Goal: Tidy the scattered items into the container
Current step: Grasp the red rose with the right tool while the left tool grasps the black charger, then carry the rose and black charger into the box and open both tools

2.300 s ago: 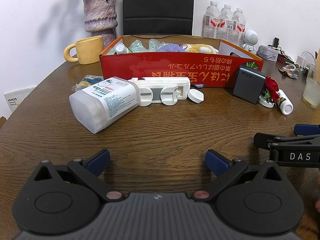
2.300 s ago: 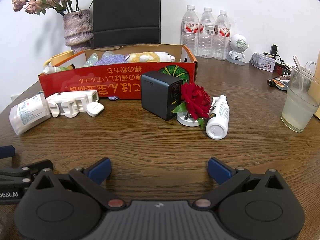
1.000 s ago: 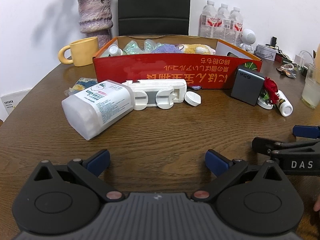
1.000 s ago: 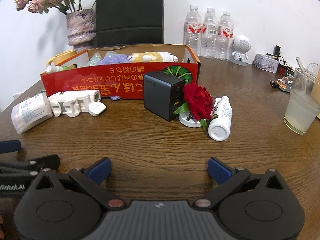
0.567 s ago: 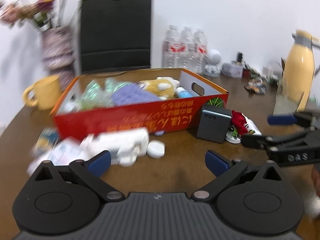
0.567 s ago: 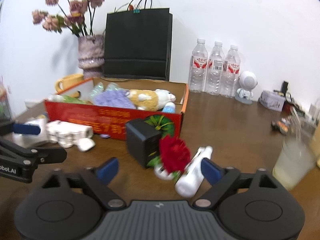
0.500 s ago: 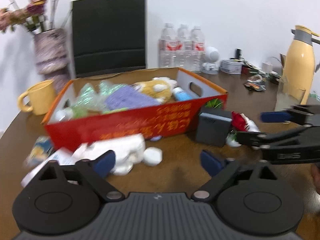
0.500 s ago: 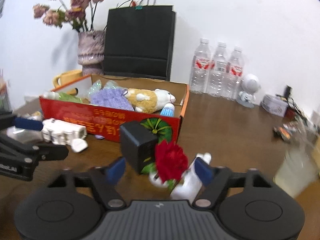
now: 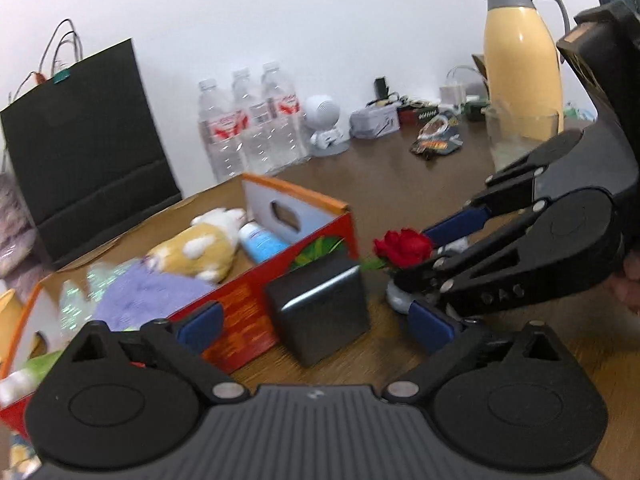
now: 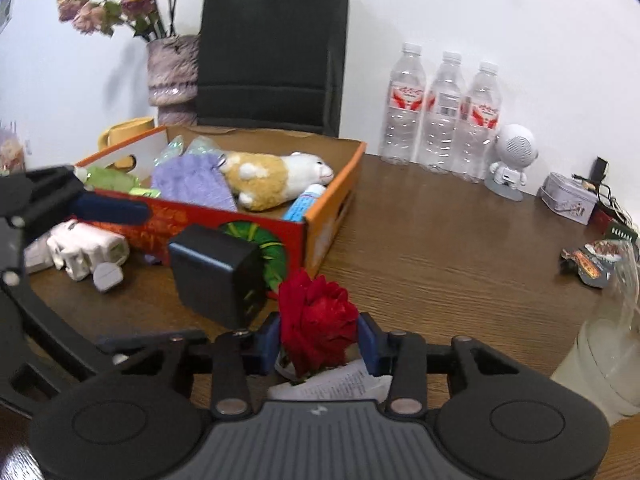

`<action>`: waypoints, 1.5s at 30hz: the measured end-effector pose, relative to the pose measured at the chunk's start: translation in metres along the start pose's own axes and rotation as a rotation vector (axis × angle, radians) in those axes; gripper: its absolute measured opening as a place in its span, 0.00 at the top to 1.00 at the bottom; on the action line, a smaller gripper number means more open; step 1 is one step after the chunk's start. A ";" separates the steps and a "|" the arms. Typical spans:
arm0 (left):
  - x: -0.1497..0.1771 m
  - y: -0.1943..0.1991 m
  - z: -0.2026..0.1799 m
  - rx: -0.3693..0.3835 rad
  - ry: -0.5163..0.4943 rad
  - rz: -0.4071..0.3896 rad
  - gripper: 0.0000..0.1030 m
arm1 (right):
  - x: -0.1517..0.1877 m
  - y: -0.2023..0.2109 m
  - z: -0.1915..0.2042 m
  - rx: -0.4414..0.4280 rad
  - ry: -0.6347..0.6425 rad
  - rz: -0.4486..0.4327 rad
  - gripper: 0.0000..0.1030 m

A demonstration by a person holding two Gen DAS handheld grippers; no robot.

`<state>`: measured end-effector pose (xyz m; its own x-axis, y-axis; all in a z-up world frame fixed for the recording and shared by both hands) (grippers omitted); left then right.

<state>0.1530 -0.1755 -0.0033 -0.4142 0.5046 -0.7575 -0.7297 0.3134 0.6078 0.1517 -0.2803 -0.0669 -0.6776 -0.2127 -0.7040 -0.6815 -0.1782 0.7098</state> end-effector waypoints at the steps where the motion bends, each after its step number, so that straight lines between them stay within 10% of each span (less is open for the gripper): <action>1: -0.001 -0.004 -0.002 -0.007 -0.007 -0.001 0.01 | 0.001 0.001 -0.005 -0.004 -0.017 -0.005 0.63; 6: -0.004 -0.016 -0.004 -0.061 0.001 0.010 0.02 | 0.006 0.002 -0.017 -0.049 -0.059 -0.031 0.63; 11: -0.003 -0.020 -0.010 -0.112 -0.029 0.037 0.37 | 0.007 0.005 -0.016 -0.068 -0.081 -0.048 0.63; 20: 0.018 0.042 0.004 -0.161 0.078 -0.012 0.41 | 0.012 0.013 0.014 -0.071 0.054 -0.089 0.63; 26: 0.036 0.090 0.045 -0.067 0.242 -0.010 0.41 | 0.001 0.037 0.054 -0.259 0.092 -0.150 0.63; 33: 0.000 0.108 0.104 -0.054 0.310 -0.044 0.41 | -0.057 0.065 0.068 -0.286 0.078 -0.231 0.63; 39: -0.051 0.061 0.170 0.004 0.349 0.062 0.41 | -0.122 0.008 0.057 -0.146 0.009 -0.088 0.63; 45: -0.034 -0.011 0.199 -0.032 0.344 0.289 0.43 | -0.135 -0.055 0.047 -0.135 -0.063 0.122 0.62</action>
<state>0.2833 -0.0364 0.0633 -0.7561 0.2694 -0.5965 -0.5720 0.1708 0.8022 0.2674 -0.1966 -0.0124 -0.7718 -0.1808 -0.6096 -0.5529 -0.2827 0.7838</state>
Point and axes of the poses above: each gripper's, at about its wrist camera, not at the fingertips, and y roughly against the way its jaws point, z to its left, x to its underside, the point moved 8 cm from there along -y, roughly the way its jaws point, and after that the axes turned 9 degrees about z, right-handed, at the moved point
